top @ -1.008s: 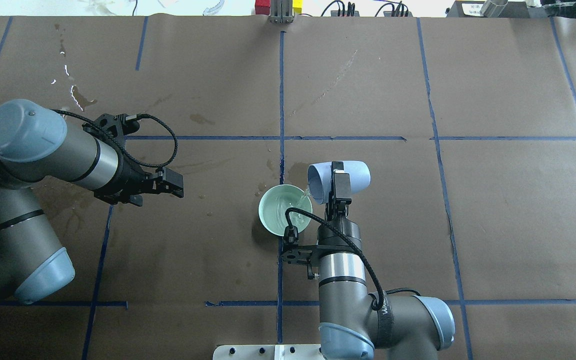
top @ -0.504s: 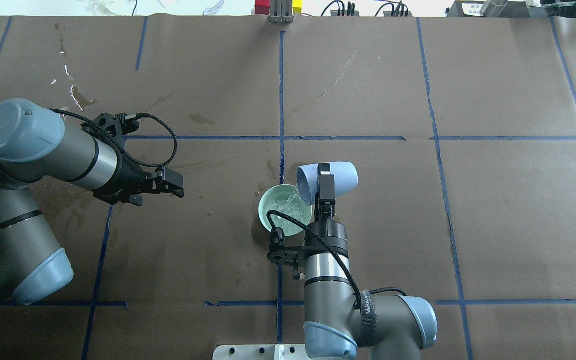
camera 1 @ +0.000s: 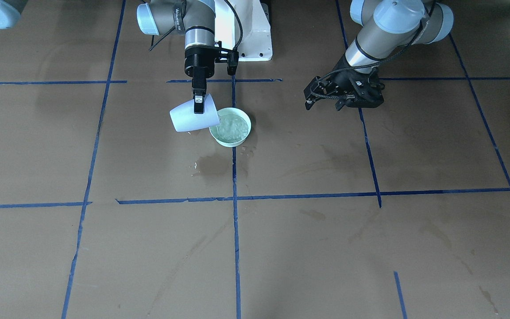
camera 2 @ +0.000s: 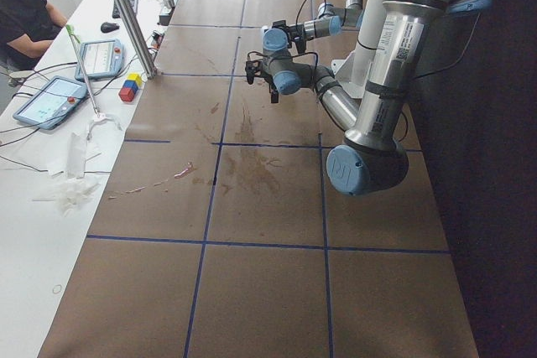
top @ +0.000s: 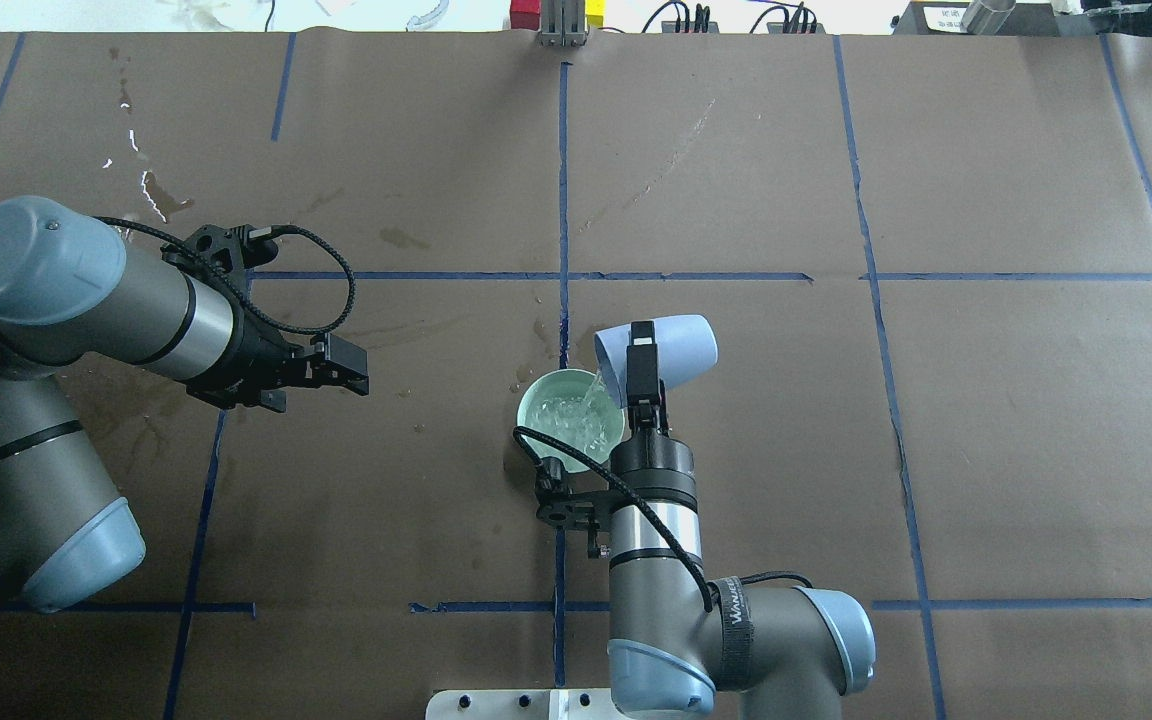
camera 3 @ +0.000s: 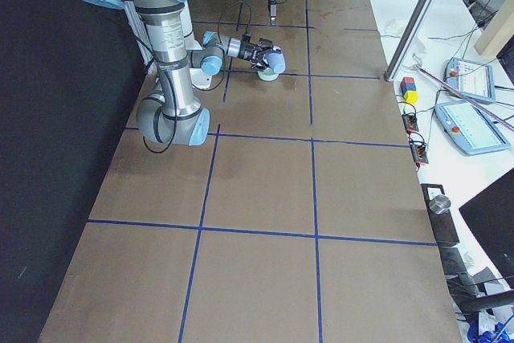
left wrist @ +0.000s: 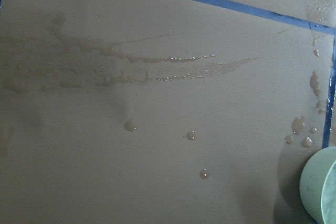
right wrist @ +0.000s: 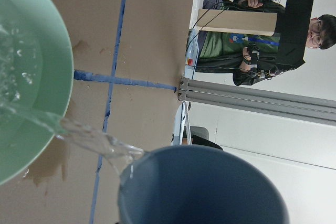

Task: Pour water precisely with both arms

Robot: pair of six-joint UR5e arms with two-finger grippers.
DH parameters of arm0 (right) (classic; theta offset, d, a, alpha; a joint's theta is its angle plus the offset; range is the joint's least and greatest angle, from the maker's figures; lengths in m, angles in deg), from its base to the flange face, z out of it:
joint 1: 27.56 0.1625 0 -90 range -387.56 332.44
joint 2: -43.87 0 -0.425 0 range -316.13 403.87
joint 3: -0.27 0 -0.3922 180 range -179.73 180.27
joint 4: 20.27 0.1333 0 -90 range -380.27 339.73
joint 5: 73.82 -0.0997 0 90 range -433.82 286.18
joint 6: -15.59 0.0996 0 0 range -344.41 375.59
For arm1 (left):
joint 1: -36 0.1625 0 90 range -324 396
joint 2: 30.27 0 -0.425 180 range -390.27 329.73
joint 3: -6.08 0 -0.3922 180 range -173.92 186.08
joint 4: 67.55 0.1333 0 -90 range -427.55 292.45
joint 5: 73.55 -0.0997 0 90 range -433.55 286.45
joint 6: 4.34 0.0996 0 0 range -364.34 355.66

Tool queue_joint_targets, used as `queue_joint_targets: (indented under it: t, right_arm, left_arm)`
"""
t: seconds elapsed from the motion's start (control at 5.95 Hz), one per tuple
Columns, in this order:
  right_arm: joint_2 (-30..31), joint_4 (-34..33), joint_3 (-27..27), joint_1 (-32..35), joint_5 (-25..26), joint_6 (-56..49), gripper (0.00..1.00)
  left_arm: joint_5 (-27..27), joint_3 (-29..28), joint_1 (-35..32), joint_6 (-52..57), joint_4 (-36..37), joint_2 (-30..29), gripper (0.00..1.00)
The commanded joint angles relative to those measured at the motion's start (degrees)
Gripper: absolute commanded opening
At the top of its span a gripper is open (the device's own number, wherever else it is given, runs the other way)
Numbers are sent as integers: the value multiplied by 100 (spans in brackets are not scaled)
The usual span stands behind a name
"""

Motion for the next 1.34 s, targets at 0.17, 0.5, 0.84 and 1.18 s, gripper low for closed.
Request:
queue_joint_targets:
  t: [0.17, 0.5, 0.84, 1.18]
  right_arm:
    - [11, 2, -33, 11, 66, -1003, 2]
    - [28, 11, -103, 20, 66, -1349, 2]
    - [168, 603, -103, 54, 5, -320, 2]
    - [257, 740, -112, 63, -135, 1889, 1]
  left_arm:
    - [0, 36, 0, -11, 9, 9, 100]
    - [0, 36, 0, -11, 0, 9, 100]
    - [0, 36, 0, -11, 0, 9, 100]
    - [-9, 36, 9, -20, 9, 9, 100]
